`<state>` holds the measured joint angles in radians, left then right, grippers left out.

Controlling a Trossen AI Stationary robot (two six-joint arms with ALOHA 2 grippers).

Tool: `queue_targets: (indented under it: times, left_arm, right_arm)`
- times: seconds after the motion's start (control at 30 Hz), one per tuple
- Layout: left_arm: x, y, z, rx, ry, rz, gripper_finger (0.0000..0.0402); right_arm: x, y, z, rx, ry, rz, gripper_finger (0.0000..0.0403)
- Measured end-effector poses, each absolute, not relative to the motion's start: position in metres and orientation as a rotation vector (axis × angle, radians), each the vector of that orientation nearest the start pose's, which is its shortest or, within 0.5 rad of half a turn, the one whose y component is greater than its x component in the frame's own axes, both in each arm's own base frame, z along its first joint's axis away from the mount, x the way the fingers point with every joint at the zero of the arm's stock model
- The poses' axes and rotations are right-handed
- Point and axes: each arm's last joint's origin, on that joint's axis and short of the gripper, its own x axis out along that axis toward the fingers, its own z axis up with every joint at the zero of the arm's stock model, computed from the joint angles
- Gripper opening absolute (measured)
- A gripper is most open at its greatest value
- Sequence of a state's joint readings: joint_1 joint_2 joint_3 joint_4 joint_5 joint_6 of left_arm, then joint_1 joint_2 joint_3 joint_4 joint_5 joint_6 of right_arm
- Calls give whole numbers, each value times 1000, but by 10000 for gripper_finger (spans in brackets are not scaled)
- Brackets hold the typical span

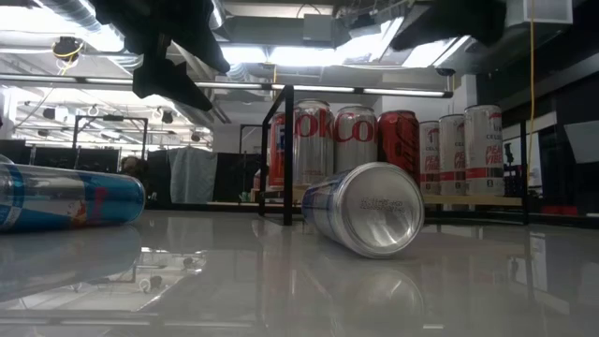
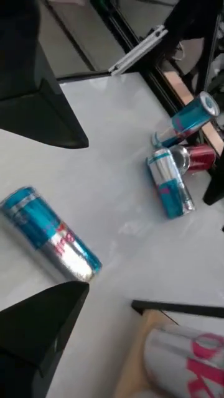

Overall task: Place canned beverage on shelf
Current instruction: Put the right blue soda can on the shelf

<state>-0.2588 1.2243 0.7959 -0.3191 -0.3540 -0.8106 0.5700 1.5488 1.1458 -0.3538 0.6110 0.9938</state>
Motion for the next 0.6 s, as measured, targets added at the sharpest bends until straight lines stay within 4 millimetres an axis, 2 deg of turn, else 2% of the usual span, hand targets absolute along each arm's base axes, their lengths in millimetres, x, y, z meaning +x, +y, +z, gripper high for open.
queue_targets:
  times: [0.33, 0.6]
  left_arm:
    - [242, -54, 240, -550, 623, 374, 319]
    - [242, -53, 240, -539, 612, 394, 319]
  right_arm:
    - [314, 157, 215, 660, 578, -516, 356]
    - [331, 141, 186, 684, 610, -630, 356]
